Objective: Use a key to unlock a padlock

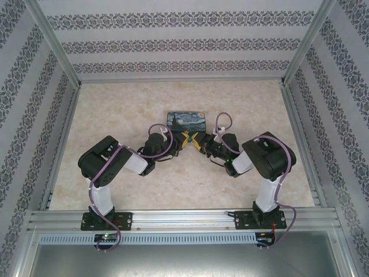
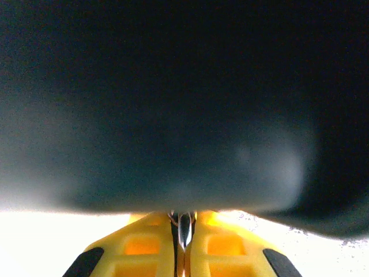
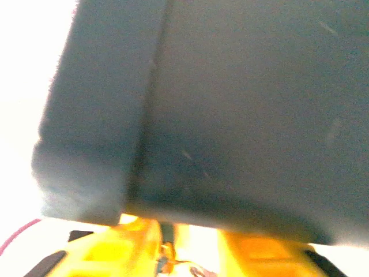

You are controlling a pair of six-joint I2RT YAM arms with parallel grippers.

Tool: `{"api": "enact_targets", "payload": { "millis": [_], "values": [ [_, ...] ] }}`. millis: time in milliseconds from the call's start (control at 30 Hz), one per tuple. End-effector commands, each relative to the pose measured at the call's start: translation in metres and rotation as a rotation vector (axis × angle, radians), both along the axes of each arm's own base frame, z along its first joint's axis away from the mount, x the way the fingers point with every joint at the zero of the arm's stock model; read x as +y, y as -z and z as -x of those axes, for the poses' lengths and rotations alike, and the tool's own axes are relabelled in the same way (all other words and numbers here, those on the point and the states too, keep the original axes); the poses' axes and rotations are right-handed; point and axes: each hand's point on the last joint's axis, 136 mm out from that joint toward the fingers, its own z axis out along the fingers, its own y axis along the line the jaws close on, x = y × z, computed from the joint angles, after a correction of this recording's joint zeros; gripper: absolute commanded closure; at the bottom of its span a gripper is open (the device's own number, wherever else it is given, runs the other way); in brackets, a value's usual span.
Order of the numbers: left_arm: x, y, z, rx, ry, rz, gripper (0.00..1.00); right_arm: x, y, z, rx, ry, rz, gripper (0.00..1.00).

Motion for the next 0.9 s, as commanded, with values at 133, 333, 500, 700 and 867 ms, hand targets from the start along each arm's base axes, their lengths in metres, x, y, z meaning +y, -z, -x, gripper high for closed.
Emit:
{"api": "enact_targets", "payload": {
  "millis": [133,333,500,700,867],
  "values": [
    [-0.025,0.002,0.024,-0.065,0.133,-0.012,1.00,-0.010,-0.009,0.017,-0.054,-0.029,0.044,0.48],
    [-0.022,0.006,0.021,-0.061,0.132,-0.031,1.00,-0.026,0.007,0.042,-0.027,-0.048,0.088,0.42],
    [-0.022,0.010,0.020,-0.058,0.137,-0.049,1.00,-0.029,0.001,0.053,-0.052,-0.067,0.106,0.42],
    [-0.021,0.011,0.020,-0.053,0.141,-0.054,1.00,-0.033,-0.004,0.061,-0.093,-0.094,0.188,0.48],
    [-0.022,0.011,0.021,-0.053,0.148,-0.054,1.00,-0.041,0.002,0.067,-0.134,-0.120,0.412,0.54]
  ]
}}
